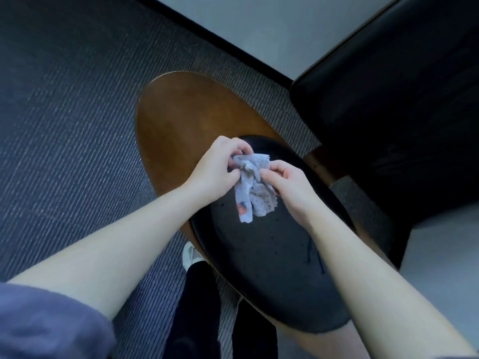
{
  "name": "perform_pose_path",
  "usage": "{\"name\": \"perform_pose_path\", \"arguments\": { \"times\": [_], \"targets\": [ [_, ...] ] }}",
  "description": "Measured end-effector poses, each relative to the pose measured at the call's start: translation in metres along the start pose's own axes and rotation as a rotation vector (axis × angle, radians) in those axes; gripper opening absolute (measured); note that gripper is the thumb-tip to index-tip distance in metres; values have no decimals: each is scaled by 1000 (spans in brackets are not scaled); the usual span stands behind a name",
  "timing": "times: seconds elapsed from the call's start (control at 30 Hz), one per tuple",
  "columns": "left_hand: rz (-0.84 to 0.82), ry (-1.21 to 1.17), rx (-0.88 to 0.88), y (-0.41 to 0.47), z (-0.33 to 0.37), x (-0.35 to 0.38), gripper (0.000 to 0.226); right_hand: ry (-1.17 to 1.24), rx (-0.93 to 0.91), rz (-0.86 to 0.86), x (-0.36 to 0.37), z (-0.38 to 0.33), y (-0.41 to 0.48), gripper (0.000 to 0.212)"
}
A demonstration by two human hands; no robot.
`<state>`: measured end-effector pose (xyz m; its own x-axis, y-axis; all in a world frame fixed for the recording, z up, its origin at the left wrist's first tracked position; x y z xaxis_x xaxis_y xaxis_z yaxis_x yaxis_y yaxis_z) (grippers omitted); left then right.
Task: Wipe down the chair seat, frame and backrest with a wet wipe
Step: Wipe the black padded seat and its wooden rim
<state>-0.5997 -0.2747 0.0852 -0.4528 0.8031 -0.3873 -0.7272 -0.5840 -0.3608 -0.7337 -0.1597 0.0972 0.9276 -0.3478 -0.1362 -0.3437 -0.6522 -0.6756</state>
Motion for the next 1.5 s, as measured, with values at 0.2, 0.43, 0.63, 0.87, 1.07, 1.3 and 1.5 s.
{"name": "perform_pose_path", "arguments": {
  "times": [0.2,0.43,0.63,0.87,1.07,1.3,1.5],
  "targets": [
    [30,-104,-71,-6,-7,7,25,8,33,11,-10,13,-1,13],
    [-213,-184,-406,-6,-11,29,31,-315,-77,188,-8,19,-2,13],
    [-337,-446,-513,5,-9,24,15,2,79,70,-26,20,2,23],
    [-271,-742,-689,10,-13,29,38,260,242,-105,-32,29,3,28],
    [-242,-578,-661,8,-26,39,22,218,168,-12,-33,34,9,25],
    [-176,-708,-604,12,-21,30,31,363,208,-194,-42,34,11,42],
    [-209,-600,-358,5,-25,22,71,306,110,-191,-49,44,11,74]
  ]
}}
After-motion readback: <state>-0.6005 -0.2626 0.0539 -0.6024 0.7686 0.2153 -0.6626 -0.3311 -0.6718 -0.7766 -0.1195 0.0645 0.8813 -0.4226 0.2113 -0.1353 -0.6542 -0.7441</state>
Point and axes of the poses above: each hand's wrist, its own y-axis towards the middle knuckle, its own x-axis out of the palm, z = x × y, the point moved 1 cm from there along y, towards the middle knuckle, and after that the axes turned 2 degrees about -z, right-handed, at the moved point
